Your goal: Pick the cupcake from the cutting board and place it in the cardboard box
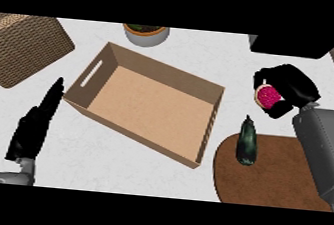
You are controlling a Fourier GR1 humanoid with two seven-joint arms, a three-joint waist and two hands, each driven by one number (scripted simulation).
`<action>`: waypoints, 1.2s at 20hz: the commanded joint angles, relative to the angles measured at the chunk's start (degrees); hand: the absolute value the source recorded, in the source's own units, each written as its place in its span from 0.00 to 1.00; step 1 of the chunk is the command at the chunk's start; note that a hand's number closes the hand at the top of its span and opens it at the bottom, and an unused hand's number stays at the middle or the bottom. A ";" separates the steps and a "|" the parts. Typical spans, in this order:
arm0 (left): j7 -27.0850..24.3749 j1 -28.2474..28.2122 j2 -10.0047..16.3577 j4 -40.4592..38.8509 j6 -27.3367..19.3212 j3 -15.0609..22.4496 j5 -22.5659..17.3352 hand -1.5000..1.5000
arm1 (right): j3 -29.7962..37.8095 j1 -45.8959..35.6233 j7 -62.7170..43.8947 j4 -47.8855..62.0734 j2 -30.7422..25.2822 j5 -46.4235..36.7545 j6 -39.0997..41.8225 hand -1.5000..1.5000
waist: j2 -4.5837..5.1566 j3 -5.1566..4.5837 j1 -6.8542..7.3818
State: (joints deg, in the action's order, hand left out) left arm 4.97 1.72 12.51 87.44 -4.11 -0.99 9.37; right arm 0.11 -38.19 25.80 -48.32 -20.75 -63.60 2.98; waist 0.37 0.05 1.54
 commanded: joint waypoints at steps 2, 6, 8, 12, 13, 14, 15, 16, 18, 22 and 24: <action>0.38 -0.23 -1.68 0.19 -1.68 0.42 1.28 0.50 | 3.16 -3.74 6.69 -0.51 0.77 6.55 4.23 1.00 | -0.32 -0.03 -1.08; -1.92 -2.23 -0.12 -0.52 0.40 -1.21 -0.77 0.50 | 8.20 -6.82 10.53 -4.57 4.73 17.85 12.68 1.00 | -0.70 -0.07 -1.60; 0.71 -1.04 -0.20 0.83 -0.48 -0.87 0.37 0.50 | 8.39 -8.40 10.18 -6.45 5.12 20.08 16.89 1.00 | -0.67 -0.05 -1.65; 0.79 -4.60 -2.03 3.47 -1.08 0.99 1.15 0.50 | 7.62 -7.76 4.22 -16.27 10.04 24.36 22.45 1.00 | -0.98 -0.08 -1.89; 1.77 -4.18 -1.04 4.83 -0.22 0.37 0.83 0.50 | 7.66 -8.85 4.89 -14.29 8.98 24.45 23.06 1.00 | -0.61 -0.05 -1.32; -4.34 -7.79 -1.38 2.39 0.13 0.28 0.49 0.50 | 7.61 -9.38 3.17 -16.51 9.71 25.46 24.64 1.00 | -0.66 -0.09 -1.38; 1.24 -3.75 -0.29 3.72 0.59 -1.16 -0.31 0.50 | 7.17 -8.91 1.29 -20.37 10.88 26.45 25.70 1.00 | -0.70 -0.07 -1.72; 0.15 -1.66 1.44 1.12 1.87 -3.08 -1.28 0.50 | 7.55 -11.67 -2.86 -20.03 12.10 27.23 27.30 1.00 | -0.62 -0.09 -1.70; 1.21 -2.59 -1.85 2.30 -1.00 0.02 1.80 0.50 | 5.27 -9.15 -8.11 -26.93 15.55 27.11 26.99 1.00 | -0.68 -0.07 -1.87; -0.99 -0.77 0.60 -1.01 2.16 -3.15 -0.46 0.50 | 2.19 -10.98 -14.45 -27.04 18.47 25.03 25.88 1.00 | -0.47 -0.07 -1.48; -1.36 0.37 -0.78 -1.70 0.71 -1.85 1.29 0.50 | 3.25 -17.17 -15.26 -20.46 19.61 24.99 24.15 1.00 | -0.33 -0.07 -1.12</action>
State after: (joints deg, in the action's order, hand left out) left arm 4.01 0.17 12.00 87.44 -3.08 -2.78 9.70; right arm 3.86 -50.32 15.44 -70.79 -3.47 -38.59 27.20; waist -0.11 -0.02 0.17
